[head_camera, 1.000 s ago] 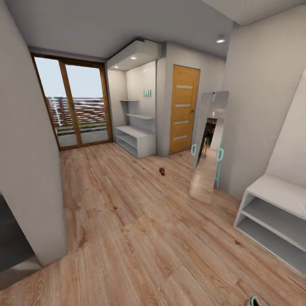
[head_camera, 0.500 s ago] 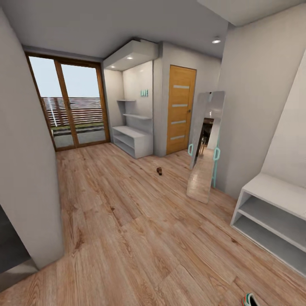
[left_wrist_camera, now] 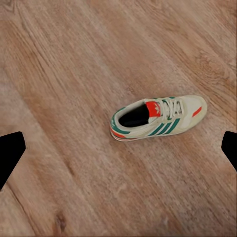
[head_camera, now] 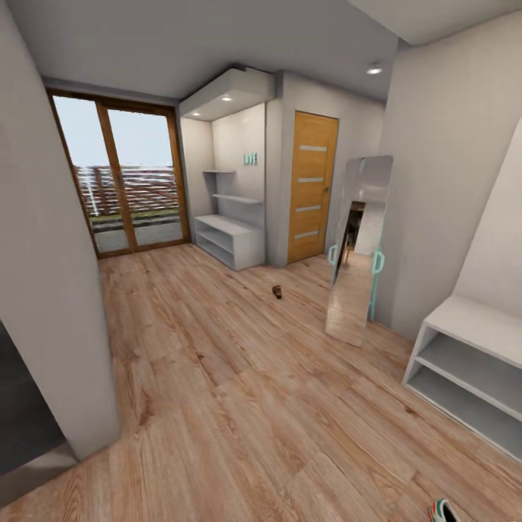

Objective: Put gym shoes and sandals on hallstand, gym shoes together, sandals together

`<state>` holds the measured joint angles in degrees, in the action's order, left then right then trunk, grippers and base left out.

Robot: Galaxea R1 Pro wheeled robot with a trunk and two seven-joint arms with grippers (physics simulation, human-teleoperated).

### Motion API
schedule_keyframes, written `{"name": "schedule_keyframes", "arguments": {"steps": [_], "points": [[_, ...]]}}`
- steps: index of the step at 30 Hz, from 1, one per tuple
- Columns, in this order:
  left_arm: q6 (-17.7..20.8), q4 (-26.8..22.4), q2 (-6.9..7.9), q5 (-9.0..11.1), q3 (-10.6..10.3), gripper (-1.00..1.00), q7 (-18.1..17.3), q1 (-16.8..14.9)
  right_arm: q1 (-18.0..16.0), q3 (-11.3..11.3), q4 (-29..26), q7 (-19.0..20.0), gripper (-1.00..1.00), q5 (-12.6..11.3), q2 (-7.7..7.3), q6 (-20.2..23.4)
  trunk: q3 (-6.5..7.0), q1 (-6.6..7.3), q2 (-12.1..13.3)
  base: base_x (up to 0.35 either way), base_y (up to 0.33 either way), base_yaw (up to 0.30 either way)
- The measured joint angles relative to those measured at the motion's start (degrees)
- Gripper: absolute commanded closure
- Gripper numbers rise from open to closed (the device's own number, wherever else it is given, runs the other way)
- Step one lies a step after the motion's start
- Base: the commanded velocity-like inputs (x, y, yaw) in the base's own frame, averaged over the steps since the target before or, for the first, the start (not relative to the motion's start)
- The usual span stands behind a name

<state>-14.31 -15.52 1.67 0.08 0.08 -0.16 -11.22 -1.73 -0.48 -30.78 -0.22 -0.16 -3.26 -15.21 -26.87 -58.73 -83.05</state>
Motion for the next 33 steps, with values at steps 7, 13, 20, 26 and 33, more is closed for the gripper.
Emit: {"name": "schedule_keyframes", "arguments": {"steps": [7, 13, 20, 26, 33], "points": [[0.0, -0.06, 0.0, 0.0, 0.0, -1.0, 0.0, -0.01, 0.01, 0.0, -0.01, 0.01, -1.0, 0.0, 0.0, 0.01, 0.0, 0.0, 0.0, 0.0, 0.285, -0.142], [-0.01, -0.1, -0.01, 0.0, 0.0, -1.0, 0.0, -0.02, 0.02, -0.01, -0.04, 0.04, -1.0, 0.0, 0.0, 0.02, 0.0, 0.0, 0.0, 0.0, 0.084, -0.272], [-0.01, -0.14, -0.01, 0.0, 0.0, -1.0, 0.0, -0.02, 0.01, -0.02, -0.04, 0.05, -1.0, 0.0, 0.0, 0.02, 0.0, 0.0, 0.0, 0.0, 0.02, -0.293], [-0.01, -0.13, -0.01, 0.0, 0.0, -1.0, 0.0, -0.02, -0.01, -0.02, -0.04, 0.06, -1.0, 0.0, 0.0, 0.02, 0.0, 0.0, 0.0, 0.0, 0.003, -0.299], [-0.01, -0.14, -0.01, 0.0, 0.0, -1.0, 0.0, -0.02, 0.02, -0.02, -0.04, 0.06, -1.0, 0.0, 0.0, 0.02, 0.0, 0.0, 0.0, 0.0, 0.0, -0.3]]}}
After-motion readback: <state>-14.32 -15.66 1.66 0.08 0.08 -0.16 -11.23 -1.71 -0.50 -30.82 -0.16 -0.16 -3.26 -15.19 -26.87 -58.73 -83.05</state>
